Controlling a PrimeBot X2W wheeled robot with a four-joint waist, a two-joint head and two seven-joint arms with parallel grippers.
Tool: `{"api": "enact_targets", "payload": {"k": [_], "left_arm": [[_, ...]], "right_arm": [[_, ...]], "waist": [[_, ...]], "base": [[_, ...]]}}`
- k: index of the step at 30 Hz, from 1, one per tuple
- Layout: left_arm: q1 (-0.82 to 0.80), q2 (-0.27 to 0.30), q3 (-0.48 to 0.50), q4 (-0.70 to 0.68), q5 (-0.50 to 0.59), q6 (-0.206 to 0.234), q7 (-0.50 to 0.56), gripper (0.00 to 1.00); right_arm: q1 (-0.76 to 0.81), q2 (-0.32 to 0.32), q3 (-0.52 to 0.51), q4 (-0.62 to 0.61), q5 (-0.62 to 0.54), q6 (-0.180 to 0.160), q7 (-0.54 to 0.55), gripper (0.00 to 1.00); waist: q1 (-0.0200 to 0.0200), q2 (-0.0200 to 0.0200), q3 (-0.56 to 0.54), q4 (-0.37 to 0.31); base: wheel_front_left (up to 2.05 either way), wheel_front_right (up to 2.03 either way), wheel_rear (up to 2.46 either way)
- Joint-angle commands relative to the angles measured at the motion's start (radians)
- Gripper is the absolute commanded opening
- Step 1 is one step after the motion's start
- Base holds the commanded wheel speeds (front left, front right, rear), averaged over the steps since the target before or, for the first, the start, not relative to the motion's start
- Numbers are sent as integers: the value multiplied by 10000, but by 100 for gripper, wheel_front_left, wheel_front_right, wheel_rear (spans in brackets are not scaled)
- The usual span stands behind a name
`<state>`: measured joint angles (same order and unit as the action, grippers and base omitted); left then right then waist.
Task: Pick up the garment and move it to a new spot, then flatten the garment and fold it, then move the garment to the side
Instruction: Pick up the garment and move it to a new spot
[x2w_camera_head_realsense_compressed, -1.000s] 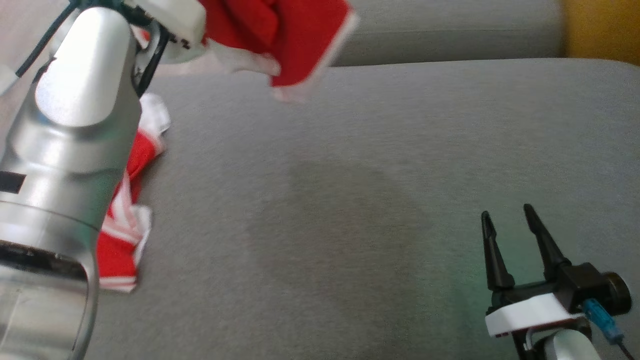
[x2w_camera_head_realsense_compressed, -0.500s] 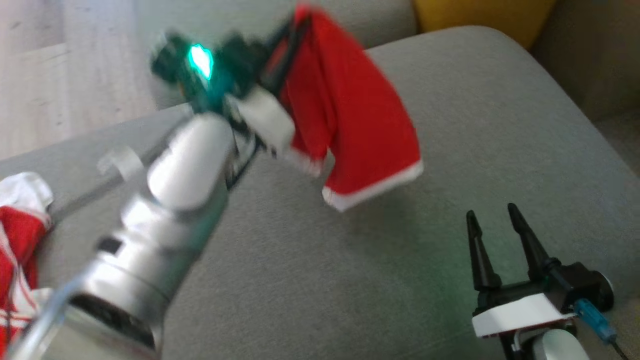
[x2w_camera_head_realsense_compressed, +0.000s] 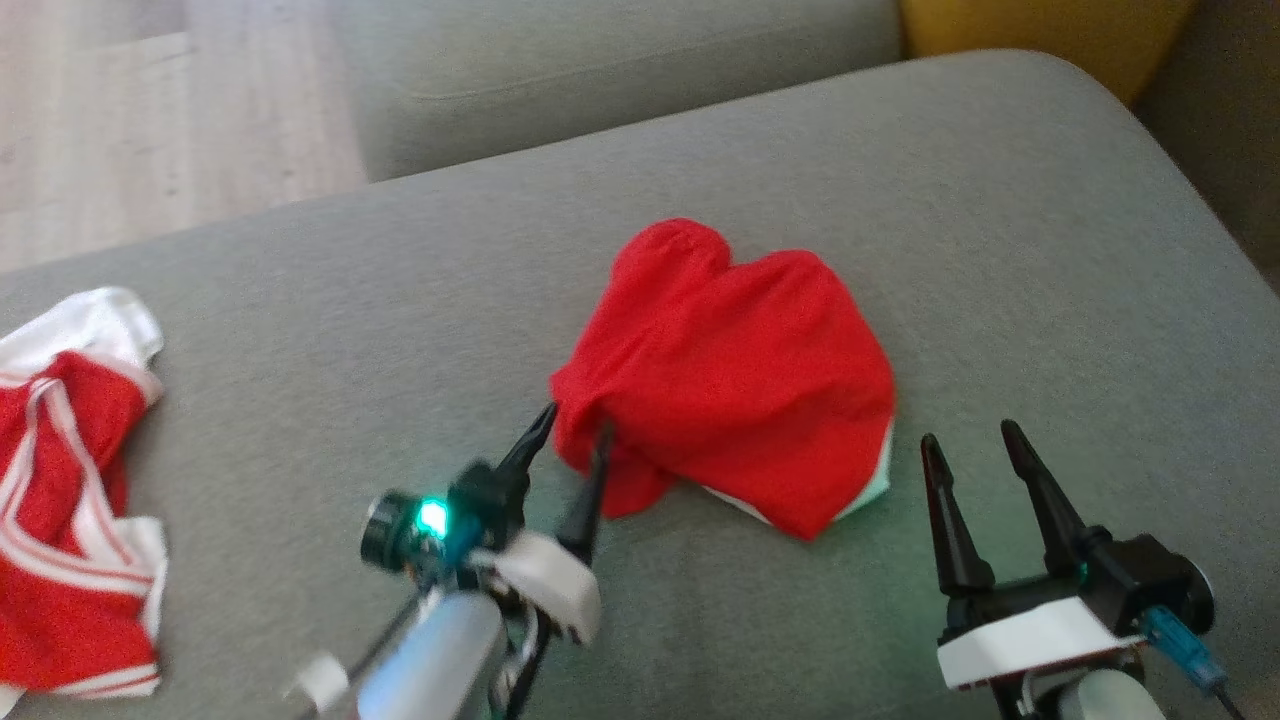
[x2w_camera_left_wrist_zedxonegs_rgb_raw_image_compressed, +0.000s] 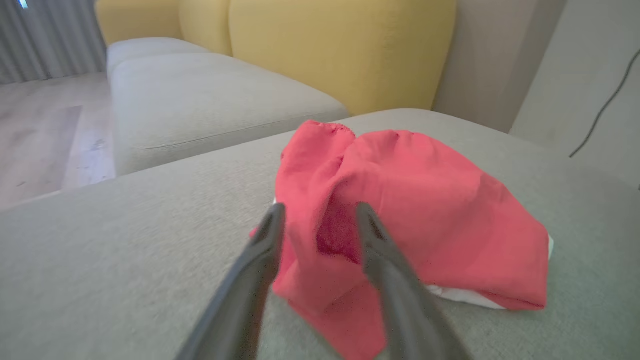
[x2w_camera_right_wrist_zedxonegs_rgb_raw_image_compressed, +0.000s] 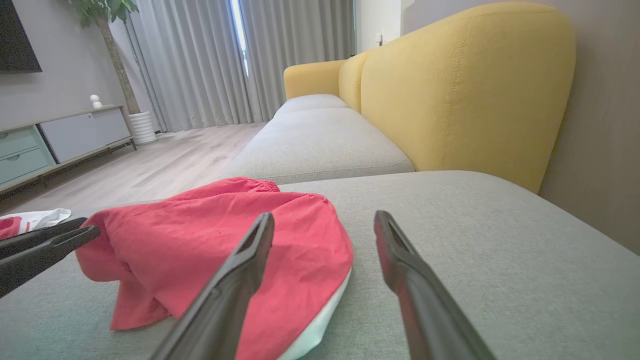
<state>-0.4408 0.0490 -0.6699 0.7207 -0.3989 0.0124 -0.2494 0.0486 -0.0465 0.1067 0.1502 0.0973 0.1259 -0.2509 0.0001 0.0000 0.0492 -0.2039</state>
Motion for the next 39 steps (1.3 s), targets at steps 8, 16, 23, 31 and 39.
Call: {"api": "enact_targets", "payload": {"k": [8, 16, 23, 31, 39], "left_arm": [[2614, 16, 1688, -3540, 1043, 923, -122, 100], [4489, 15, 3463, -6260, 2267, 1080, -123, 100], [5841, 14, 4070, -6983, 2501, 1001, -123, 100], [6280, 13, 4110, -7009, 2557, 1077, -123, 100], [6219, 13, 4074, -6901, 2650, 1154, -124, 100]], "right_arm": [[171, -38, -27, 11, 252, 48, -109, 100], [500, -38, -412, -396, -109, 48, -109, 100], [1249, -38, -970, -677, 180, 48, -109, 100], [1464, -37, -833, -622, 246, 48, -109, 100], [1482, -37, -596, -625, -30, 48, -109, 100]], "waist": [[-1, 0, -871, 1908], [-1, 0, -1267, 2814], [-1, 0, -1479, 3004], [-1, 0, -1555, 2879], [-1, 0, -1577, 2788]], "base": [[0, 0, 0], [0, 0, 0], [0, 0, 0], [0, 0, 0], [0, 0, 0]]}}
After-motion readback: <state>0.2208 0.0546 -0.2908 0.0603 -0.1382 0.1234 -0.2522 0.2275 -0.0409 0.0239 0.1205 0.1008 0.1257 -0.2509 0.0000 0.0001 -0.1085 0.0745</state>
